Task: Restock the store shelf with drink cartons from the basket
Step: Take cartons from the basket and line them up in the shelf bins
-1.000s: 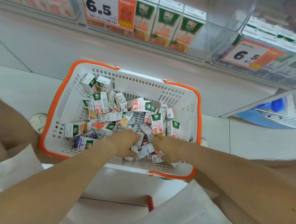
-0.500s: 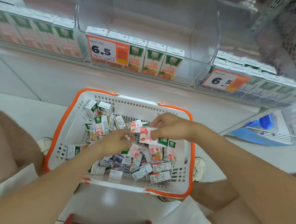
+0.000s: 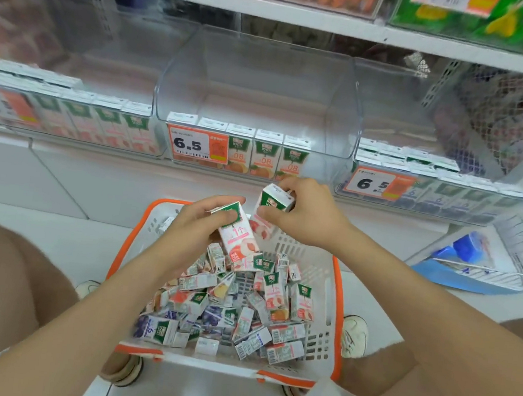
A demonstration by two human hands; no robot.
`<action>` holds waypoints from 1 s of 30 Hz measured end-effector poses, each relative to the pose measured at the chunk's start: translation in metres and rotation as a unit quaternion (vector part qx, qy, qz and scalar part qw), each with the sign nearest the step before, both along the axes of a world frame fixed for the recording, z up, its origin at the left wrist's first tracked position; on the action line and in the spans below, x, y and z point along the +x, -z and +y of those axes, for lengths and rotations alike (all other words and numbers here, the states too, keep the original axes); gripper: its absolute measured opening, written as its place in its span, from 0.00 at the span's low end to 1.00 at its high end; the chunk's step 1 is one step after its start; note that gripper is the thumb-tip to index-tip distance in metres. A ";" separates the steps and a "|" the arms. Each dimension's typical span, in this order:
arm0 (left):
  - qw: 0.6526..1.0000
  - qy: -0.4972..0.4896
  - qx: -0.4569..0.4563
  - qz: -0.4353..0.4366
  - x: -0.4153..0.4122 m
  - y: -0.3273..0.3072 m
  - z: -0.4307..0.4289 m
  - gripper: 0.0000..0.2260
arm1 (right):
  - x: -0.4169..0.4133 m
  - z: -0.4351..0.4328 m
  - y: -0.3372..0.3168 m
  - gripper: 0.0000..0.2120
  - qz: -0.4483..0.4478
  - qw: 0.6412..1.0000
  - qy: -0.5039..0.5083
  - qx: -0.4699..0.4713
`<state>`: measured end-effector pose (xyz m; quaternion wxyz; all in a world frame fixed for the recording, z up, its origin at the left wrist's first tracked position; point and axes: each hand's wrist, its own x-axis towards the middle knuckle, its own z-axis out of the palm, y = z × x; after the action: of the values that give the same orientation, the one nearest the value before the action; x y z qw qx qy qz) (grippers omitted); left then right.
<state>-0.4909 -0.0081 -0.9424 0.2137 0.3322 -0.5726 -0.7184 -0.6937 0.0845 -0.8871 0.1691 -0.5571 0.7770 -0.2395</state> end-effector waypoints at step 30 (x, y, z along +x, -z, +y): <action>0.917 -0.230 -0.249 -0.211 0.157 -0.147 -0.233 0.10 | 0.174 -0.306 -0.079 0.12 0.177 0.976 -0.062 -0.109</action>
<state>-0.3341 -0.2406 -0.7959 0.3231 0.5351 -0.6722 -0.3967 -0.5200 -0.2214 -0.8079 -0.0180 -0.6527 0.7279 -0.2093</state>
